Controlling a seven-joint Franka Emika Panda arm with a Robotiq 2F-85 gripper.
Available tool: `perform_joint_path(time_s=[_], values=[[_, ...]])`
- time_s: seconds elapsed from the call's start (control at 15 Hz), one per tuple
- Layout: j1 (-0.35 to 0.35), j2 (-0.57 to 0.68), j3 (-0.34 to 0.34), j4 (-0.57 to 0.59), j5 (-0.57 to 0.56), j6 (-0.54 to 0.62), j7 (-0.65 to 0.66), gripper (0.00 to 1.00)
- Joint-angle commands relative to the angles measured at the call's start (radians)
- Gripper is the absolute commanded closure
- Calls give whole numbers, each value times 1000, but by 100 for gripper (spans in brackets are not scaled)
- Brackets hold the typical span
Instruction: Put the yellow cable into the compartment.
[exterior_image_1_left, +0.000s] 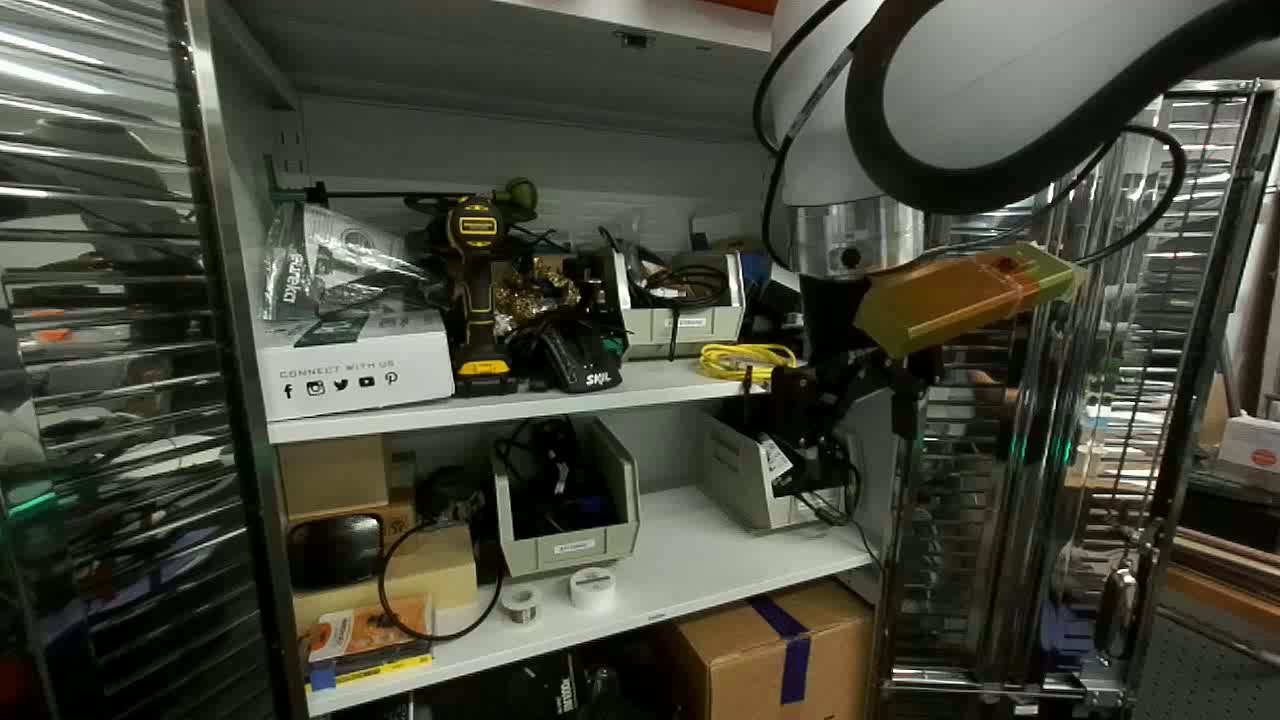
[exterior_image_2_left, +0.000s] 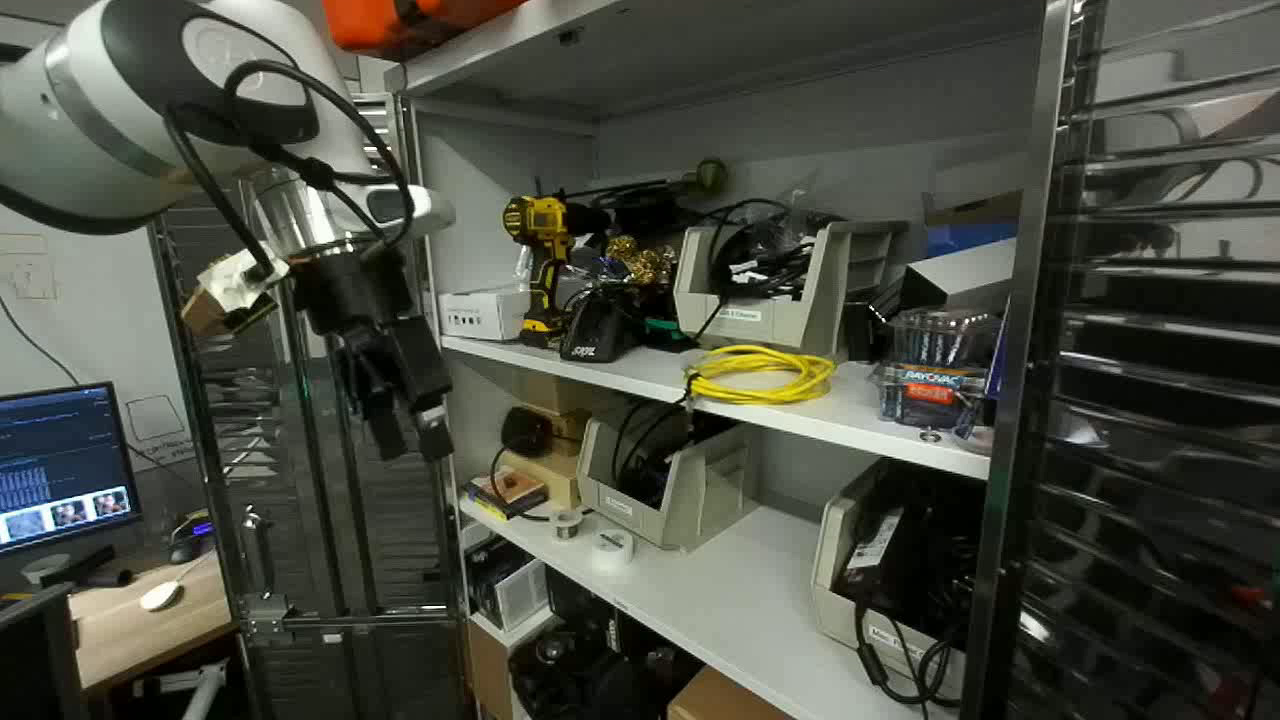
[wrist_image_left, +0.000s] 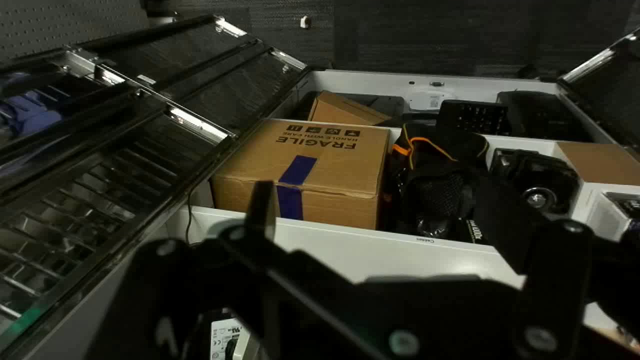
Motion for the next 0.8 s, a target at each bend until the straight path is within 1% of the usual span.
perform_joint_path(time_s=[0.0,0.4,0.53,0.73], values=[[37,5,-32,8,-12,-5,10,0],[37,3,-32,13,-12,-6,10,0],[36,37,-57,39,0,4,-9,0],[15,116,-114,107,29,51,13,0]])
